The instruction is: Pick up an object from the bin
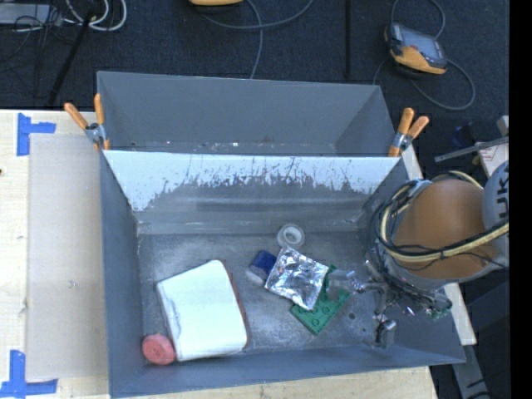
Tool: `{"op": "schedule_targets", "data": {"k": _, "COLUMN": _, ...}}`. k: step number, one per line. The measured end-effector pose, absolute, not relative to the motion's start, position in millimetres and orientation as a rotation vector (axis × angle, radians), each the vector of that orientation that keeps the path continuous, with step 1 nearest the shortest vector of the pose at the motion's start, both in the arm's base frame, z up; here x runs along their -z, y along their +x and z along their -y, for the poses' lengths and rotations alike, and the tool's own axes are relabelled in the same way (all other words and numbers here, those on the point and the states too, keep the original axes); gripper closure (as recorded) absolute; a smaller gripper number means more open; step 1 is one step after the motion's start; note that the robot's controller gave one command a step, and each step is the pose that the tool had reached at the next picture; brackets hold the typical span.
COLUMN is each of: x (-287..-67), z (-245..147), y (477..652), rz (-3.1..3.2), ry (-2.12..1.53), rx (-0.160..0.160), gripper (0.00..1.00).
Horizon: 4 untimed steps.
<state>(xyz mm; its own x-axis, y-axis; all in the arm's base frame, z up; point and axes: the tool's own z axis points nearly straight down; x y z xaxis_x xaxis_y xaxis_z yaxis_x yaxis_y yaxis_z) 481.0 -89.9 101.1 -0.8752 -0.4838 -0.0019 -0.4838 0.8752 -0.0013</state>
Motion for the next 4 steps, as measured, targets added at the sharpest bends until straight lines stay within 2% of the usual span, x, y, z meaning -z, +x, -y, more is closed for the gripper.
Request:
{"op": "schedule_targets", "data": {"k": 1, "x": -99, "z": 95, "y": 488.7, "rz": -3.07, "ry": -0.664, "rx": -0.001, "gripper": 0.0}}
{"op": "schedule_targets", "data": {"k": 2, "x": -71, "z": 85, "y": 483.0, "rz": -3.118, "ry": -0.311, "rx": 0.002, "gripper": 0.0}}
{"op": "schedule_targets", "data": {"k": 3, "x": -73, "z": 58, "y": 477.3, "rz": -3.059, "ry": -0.61, "rx": 0.01, "gripper": 0.0}}
{"op": "schedule_targets", "data": {"k": 4, "x": -72, "z": 58, "y": 474.4, "rz": -3.068, "ry": -0.615, "rx": 0.006, "gripper": 1.0}}
